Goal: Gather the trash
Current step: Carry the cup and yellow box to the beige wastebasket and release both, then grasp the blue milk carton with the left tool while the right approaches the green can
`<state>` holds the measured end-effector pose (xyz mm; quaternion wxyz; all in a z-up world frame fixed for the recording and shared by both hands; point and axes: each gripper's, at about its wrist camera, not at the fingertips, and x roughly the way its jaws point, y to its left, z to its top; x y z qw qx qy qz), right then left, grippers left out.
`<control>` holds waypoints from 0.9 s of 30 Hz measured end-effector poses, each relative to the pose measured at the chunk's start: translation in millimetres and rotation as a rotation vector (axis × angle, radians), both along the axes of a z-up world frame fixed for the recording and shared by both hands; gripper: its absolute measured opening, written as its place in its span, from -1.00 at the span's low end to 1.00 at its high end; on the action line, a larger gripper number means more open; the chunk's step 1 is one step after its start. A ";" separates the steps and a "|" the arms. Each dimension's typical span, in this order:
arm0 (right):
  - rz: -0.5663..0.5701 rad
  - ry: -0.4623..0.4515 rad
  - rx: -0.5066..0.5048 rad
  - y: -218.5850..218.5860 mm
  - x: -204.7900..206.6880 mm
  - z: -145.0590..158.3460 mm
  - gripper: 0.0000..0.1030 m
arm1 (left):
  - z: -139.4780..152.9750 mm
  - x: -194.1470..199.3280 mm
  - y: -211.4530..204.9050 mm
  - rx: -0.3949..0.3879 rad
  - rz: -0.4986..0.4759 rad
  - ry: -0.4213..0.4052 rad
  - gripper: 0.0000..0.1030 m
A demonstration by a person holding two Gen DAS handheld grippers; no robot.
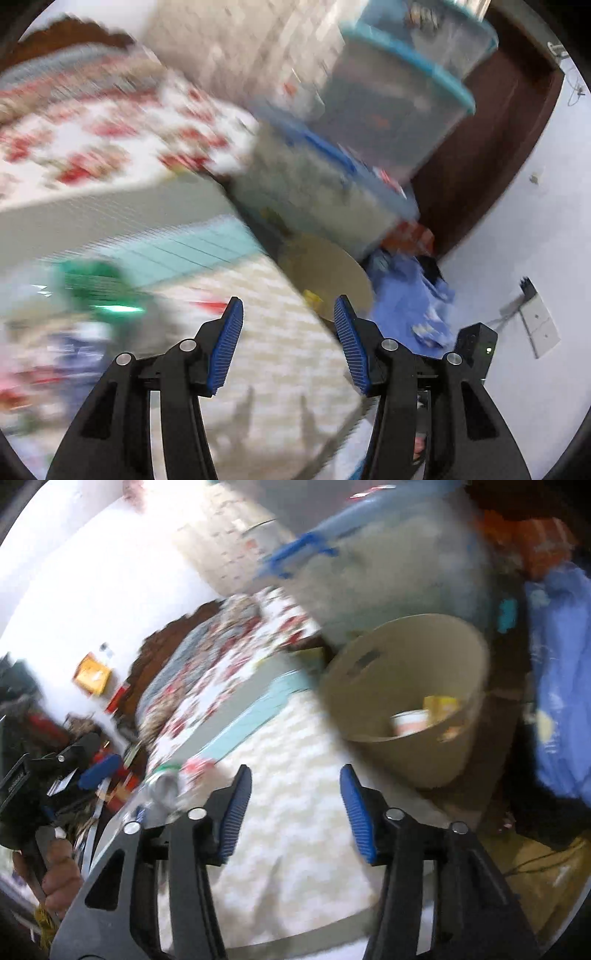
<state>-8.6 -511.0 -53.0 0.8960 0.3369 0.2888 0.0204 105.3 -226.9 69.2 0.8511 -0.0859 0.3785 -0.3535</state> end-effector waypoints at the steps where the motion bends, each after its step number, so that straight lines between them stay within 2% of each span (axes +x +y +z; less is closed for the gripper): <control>1: 0.031 -0.006 -0.001 11.6 2.2 2.4 -0.09 | 6.4 -5.8 27.2 0.005 0.053 -0.030 -0.05; 4: 0.162 -0.012 0.014 57.6 14.6 6.1 -0.21 | 13.4 -17.5 96.3 0.028 0.196 -0.066 -0.05; 8: 0.283 0.014 0.007 110.5 28.0 1.7 -0.21 | 1.0 -26.5 170.9 0.046 0.335 -0.014 -0.06; 10: 0.335 0.038 -0.007 136.0 35.5 -1.1 -0.21 | -10.4 -31.7 193.3 0.058 0.374 0.021 -0.06; 13: 0.344 0.048 -0.065 156.6 42.8 0.9 -0.17 | -29.8 -41.8 210.7 0.089 0.394 0.071 -0.06; 15: 0.327 0.047 -0.092 161.8 48.1 4.4 -0.14 | -40.7 -46.5 204.2 0.108 0.355 0.094 -0.06; 18: 0.316 0.050 -0.114 164.3 64.2 12.2 -0.04 | -50.1 -50.4 181.5 0.139 0.288 0.086 -0.04; 20: 0.323 0.044 -0.160 168.1 80.6 23.2 0.14 | -56.7 -47.4 155.3 0.183 0.244 0.069 0.17; 22: 0.345 0.039 -0.215 171.8 97.6 32.0 0.52 | -61.9 -44.2 134.0 0.212 0.216 0.049 0.36; 24: 0.380 0.025 -0.291 179.2 117.6 42.6 0.64 | -66.3 -42.6 116.6 0.235 0.198 0.025 0.49; 27: 0.450 0.040 -0.370 187.1 151.0 49.0 0.72 | -77.8 -32.2 94.3 0.299 0.197 0.007 0.51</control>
